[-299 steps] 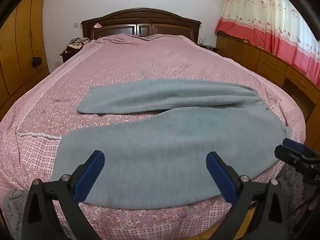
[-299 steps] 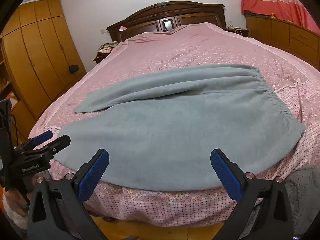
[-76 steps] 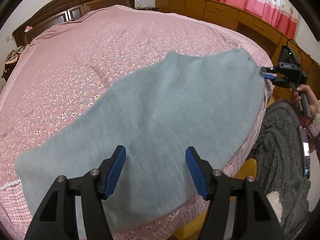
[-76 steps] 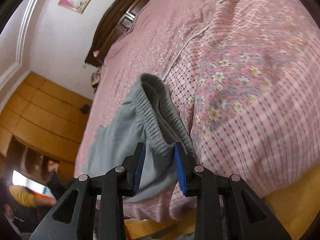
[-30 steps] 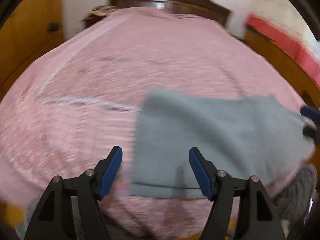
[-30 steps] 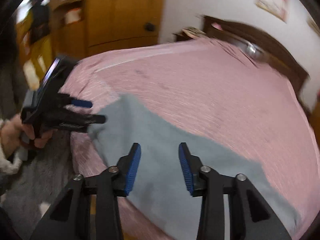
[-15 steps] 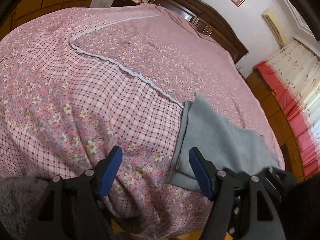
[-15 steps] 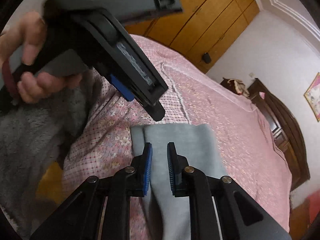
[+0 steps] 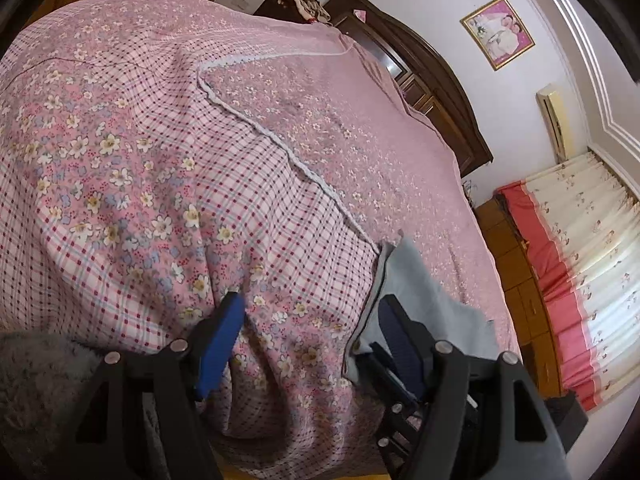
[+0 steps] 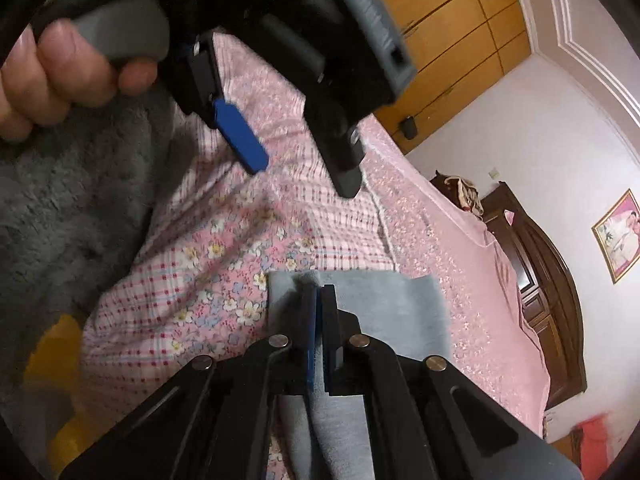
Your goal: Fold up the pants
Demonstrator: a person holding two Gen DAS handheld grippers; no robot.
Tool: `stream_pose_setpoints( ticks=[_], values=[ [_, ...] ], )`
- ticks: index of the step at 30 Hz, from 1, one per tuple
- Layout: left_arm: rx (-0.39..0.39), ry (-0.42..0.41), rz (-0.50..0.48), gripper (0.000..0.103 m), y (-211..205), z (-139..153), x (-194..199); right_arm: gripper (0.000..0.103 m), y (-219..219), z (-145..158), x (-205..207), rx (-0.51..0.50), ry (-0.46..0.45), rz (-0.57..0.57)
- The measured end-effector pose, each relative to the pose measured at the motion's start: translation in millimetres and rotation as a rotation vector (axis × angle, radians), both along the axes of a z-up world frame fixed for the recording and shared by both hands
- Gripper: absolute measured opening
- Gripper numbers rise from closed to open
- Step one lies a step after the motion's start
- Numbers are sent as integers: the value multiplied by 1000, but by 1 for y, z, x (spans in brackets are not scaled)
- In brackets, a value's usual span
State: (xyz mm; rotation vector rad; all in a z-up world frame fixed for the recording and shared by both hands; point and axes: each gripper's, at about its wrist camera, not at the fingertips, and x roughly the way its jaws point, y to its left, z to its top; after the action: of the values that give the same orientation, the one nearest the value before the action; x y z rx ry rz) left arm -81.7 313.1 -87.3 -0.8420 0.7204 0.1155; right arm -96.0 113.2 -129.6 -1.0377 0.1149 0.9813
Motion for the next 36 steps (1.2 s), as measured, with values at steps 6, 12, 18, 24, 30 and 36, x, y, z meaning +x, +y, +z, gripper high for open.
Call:
stream_pose_setpoints(
  ticks=[6,12,18,24,30,36],
  values=[
    [-24,-10,4,73,-1,-4,2,3,4,20,-24,14,-3,59],
    [0,3,0,73,-1,-6,1,5,10,-5,-30,-80,-16,51],
    [6,-8,-10,73,0,-2,-3,33,-15,38,-49,125,181,29],
    [331,-81,-170,73,-73,57,12,33,-122,97,4,357,498,-307],
    [453,-138,-491,73,-203,77,81,33,-278,103,74,668,768,-596],
    [528,-13,-574,64,-288,10,137,23,-327,38,113,743,887,-946]
  ],
)
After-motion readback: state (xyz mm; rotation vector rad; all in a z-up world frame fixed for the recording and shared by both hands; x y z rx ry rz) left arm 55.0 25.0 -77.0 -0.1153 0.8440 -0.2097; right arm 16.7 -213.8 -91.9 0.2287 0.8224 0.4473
